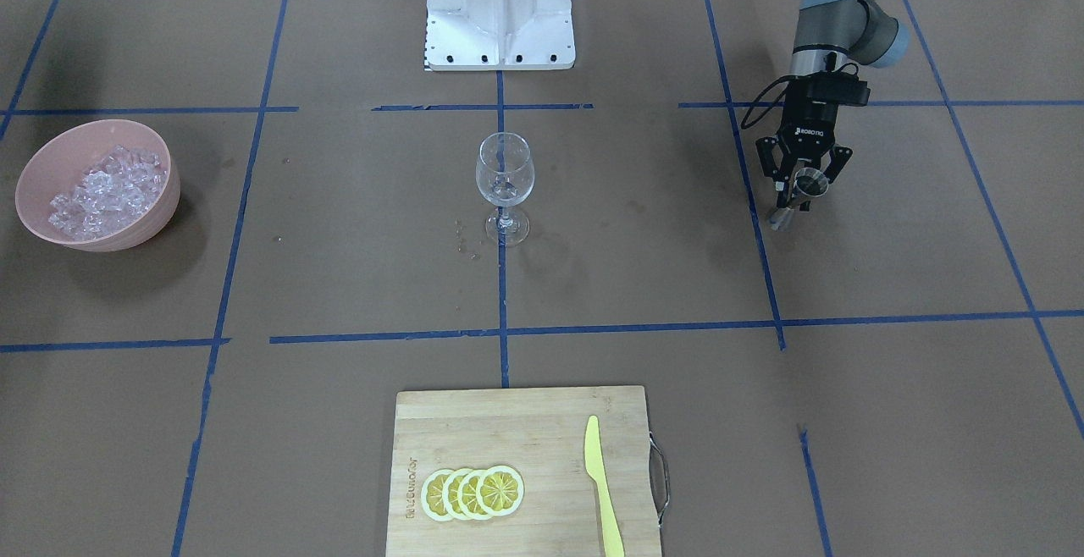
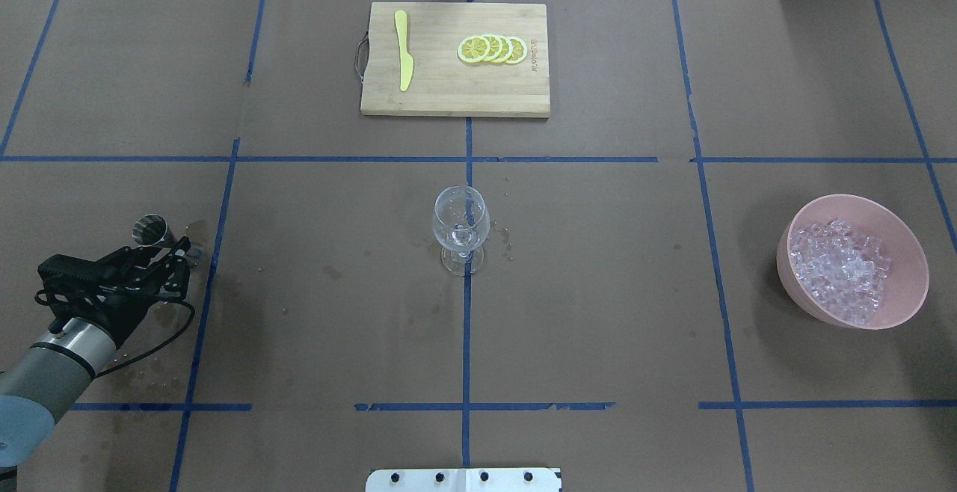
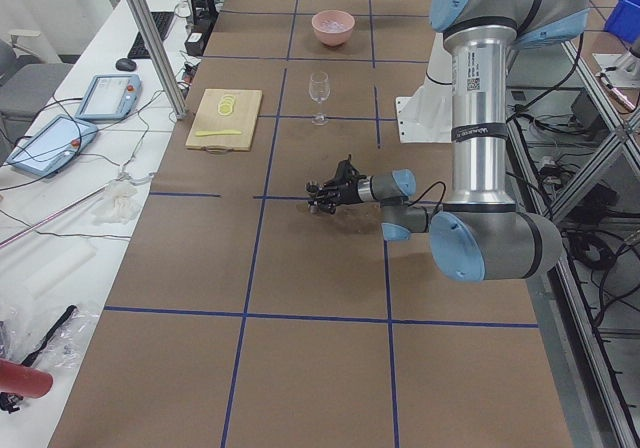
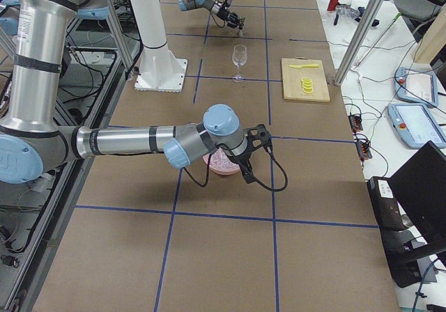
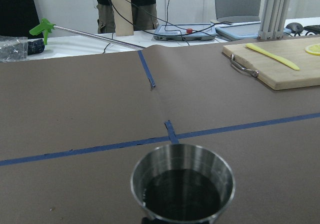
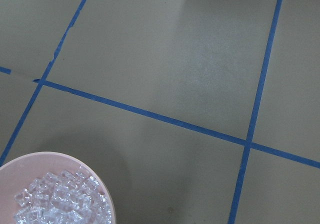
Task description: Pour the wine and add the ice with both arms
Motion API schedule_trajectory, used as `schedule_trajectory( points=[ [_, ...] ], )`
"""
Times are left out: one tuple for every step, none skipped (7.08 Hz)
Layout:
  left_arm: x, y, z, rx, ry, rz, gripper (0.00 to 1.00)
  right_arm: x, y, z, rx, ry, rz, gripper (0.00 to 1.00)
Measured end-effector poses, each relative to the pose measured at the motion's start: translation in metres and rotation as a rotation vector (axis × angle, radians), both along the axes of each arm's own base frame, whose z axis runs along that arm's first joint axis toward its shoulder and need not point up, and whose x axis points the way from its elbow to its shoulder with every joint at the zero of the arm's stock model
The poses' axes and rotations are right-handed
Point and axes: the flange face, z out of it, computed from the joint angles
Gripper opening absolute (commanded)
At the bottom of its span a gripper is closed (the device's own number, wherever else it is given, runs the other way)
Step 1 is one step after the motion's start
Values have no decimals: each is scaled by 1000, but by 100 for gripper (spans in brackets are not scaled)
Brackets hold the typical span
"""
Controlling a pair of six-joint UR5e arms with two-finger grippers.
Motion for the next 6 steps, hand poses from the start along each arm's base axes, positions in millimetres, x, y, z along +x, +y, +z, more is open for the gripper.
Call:
schedule_trajectory(
  points=[
    [1, 2, 1, 0, -1, 5, 40, 0, 0, 0, 0, 0, 0, 100],
    [2, 3, 1, -1, -3, 7, 40, 0, 0, 0, 0, 0, 0, 100],
    [3, 3, 2, -1, -4, 8, 42, 0, 0, 0, 0, 0, 0, 100],
    [3, 3, 2, -1, -4, 9, 42, 0, 0, 0, 0, 0, 0, 100],
    [2, 3, 3, -1, -5, 9, 42, 0, 0, 0, 0, 0, 0, 100],
    [2, 3, 3, -1, -4, 8, 42, 0, 0, 0, 0, -1, -1, 100]
  ],
)
